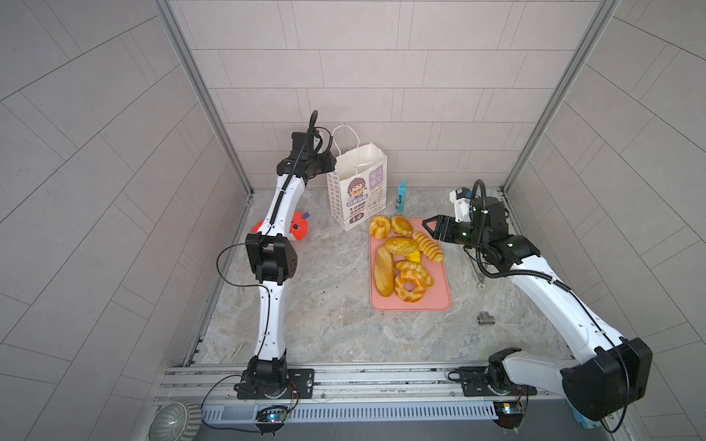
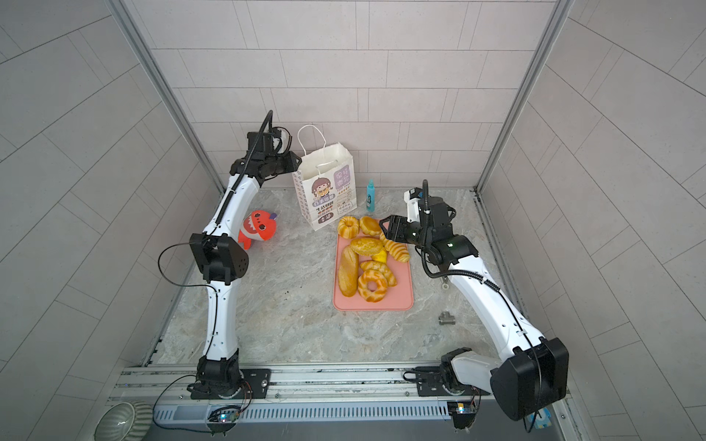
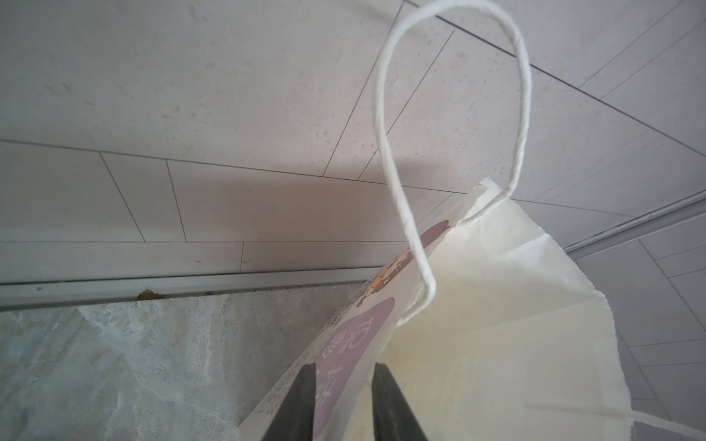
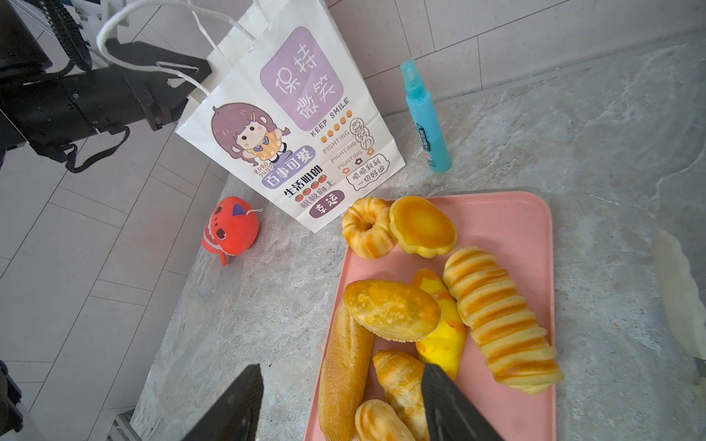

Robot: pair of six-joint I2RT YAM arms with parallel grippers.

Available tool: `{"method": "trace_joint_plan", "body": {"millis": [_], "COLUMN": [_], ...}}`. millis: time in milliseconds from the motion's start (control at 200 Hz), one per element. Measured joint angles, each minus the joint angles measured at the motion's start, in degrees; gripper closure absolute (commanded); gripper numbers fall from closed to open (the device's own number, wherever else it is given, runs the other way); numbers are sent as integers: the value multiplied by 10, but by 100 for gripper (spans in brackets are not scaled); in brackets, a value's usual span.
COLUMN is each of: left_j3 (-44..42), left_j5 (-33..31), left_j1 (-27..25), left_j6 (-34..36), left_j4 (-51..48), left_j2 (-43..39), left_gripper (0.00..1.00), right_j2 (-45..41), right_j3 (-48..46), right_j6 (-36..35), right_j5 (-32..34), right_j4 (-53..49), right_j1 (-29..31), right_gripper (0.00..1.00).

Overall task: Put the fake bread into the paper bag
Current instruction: 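Grip the paper bag's rim with the left gripper and lift it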

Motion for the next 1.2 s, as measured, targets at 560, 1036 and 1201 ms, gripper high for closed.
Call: {"method": "trace_joint_plan", "body": {"millis": [560, 1036, 1201], "left_j3": [-144, -318, -359], "left_j5": [3, -34, -35], "left_j1": [0, 22, 40], "left_j6": [-8, -61, -87], "left_j4": [24, 83, 103], "left_j2": [-92, -230, -281], "left_gripper": [100, 100, 100], "right_j2": [-24, -23, -23], "right_j3": [26, 23, 23], "right_j6": [-69, -56, -53], "right_j5": [60, 42, 38], "right_j4": [-136, -174, -183], "right_j1": [-25, -30, -30], "right_gripper": [1, 11, 13]}}
